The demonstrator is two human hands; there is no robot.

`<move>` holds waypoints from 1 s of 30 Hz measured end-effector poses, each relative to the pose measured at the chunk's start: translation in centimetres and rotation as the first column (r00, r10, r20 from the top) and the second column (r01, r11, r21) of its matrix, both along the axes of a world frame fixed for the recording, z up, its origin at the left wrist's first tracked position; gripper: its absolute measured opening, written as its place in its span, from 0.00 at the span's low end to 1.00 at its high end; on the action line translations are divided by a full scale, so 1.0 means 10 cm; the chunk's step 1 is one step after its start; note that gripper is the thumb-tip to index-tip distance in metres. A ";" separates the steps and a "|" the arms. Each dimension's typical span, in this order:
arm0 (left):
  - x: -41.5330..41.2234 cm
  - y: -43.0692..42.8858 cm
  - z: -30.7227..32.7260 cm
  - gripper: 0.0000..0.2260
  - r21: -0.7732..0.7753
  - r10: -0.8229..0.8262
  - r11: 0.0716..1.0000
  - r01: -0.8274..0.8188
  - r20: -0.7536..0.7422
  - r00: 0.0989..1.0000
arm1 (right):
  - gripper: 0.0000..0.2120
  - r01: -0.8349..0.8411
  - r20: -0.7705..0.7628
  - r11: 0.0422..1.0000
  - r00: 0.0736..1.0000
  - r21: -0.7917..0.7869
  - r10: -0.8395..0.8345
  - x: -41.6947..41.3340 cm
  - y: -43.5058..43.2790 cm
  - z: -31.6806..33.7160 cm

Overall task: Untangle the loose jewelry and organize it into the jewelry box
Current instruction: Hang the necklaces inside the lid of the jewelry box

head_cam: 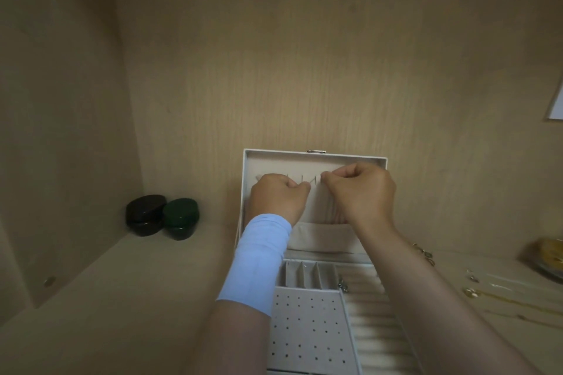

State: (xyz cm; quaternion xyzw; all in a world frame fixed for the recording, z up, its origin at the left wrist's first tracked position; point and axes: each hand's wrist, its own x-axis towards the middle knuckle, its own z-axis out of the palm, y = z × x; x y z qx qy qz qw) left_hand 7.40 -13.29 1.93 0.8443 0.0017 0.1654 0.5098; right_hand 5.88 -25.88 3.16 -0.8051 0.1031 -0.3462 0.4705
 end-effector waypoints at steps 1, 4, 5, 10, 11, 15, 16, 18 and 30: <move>0.00 0.00 0.01 0.15 0.005 -0.025 1.000 0.025 -0.030 0.999 | 0.07 0.000 -0.007 1.000 1.000 -0.013 0.000 -0.01 -0.01 -0.01; -0.01 0.05 0.04 0.12 -0.028 -0.199 0.980 0.198 -0.176 0.964 | 0.06 -0.063 -0.059 0.995 0.997 -0.073 0.058 -0.08 -0.07 -0.07; -0.01 0.07 0.05 0.11 -0.036 -0.267 0.963 0.266 -0.230 0.936 | 0.06 -0.107 -0.104 0.990 0.990 -0.091 0.098 -0.10 -0.08 -0.10; -0.11 0.13 0.14 0.08 0.016 -0.463 0.860 0.510 -0.398 0.792 | 0.09 -0.390 -0.313 0.921 0.875 0.001 0.370 -0.26 -0.10 -0.19; -0.14 0.13 0.16 0.08 0.032 -0.475 0.844 0.535 -0.416 0.775 | 0.10 -0.444 -0.340 0.893 0.832 0.069 0.439 -0.30 -0.10 -0.18; -0.20 0.17 0.24 0.10 0.092 -0.488 0.808 0.582 -0.447 0.749 | 0.08 -0.578 -0.379 0.751 0.649 0.320 0.660 -0.36 -0.12 -0.18; -0.22 0.20 0.26 0.10 0.109 -0.487 0.801 0.589 -0.453 0.747 | 0.06 -0.592 -0.372 0.722 0.619 0.359 0.692 -0.36 -0.13 -0.18; -0.26 0.26 0.31 0.10 0.184 -0.477 0.776 0.604 -0.455 0.752 | 0.06 -0.622 -0.379 0.687 0.574 0.374 0.726 -0.35 -0.16 -0.19; -0.23 0.18 0.23 0.10 0.217 -0.413 0.832 0.511 -0.373 0.831 | 0.06 -0.645 -0.400 0.761 0.682 0.064 0.612 -0.41 -0.41 0.02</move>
